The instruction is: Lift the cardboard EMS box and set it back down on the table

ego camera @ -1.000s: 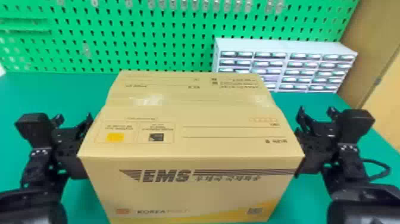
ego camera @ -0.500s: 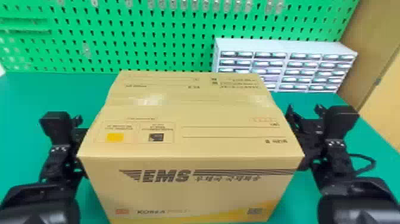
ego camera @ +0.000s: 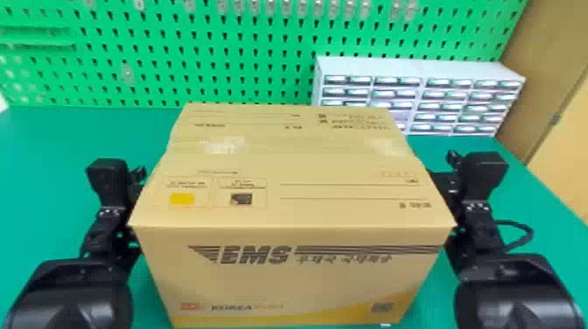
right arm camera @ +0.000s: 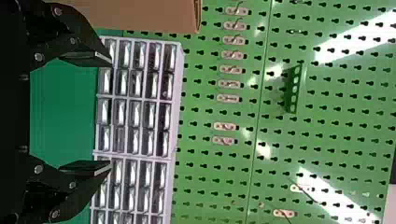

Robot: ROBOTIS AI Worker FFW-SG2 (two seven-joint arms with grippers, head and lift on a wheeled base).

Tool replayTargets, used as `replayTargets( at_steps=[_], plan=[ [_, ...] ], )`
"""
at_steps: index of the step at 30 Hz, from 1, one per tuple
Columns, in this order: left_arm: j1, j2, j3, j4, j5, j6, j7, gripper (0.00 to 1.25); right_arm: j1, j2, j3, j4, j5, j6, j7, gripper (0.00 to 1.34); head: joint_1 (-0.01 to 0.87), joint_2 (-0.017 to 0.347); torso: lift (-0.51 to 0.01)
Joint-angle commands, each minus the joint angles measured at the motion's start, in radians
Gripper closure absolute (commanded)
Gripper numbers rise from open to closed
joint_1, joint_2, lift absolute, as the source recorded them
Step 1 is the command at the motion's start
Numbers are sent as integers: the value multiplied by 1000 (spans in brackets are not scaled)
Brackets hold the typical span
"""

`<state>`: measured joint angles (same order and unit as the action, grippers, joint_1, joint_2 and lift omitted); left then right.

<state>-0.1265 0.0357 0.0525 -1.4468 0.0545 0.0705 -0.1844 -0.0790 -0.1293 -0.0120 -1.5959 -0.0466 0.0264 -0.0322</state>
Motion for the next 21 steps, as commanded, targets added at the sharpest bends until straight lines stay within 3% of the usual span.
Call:
replayTargets(
  at_steps=[1, 21],
  plan=[
    [1, 0, 3, 0, 4, 0, -4, 461, 4, 0, 0, 1, -1, 0, 0, 479, 678, -14, -106],
    [-13, 0, -11, -11, -10, 0, -24, 461, -2, 0, 6, -1, -9, 0, 0, 478, 678, -14, -106]
  ],
)
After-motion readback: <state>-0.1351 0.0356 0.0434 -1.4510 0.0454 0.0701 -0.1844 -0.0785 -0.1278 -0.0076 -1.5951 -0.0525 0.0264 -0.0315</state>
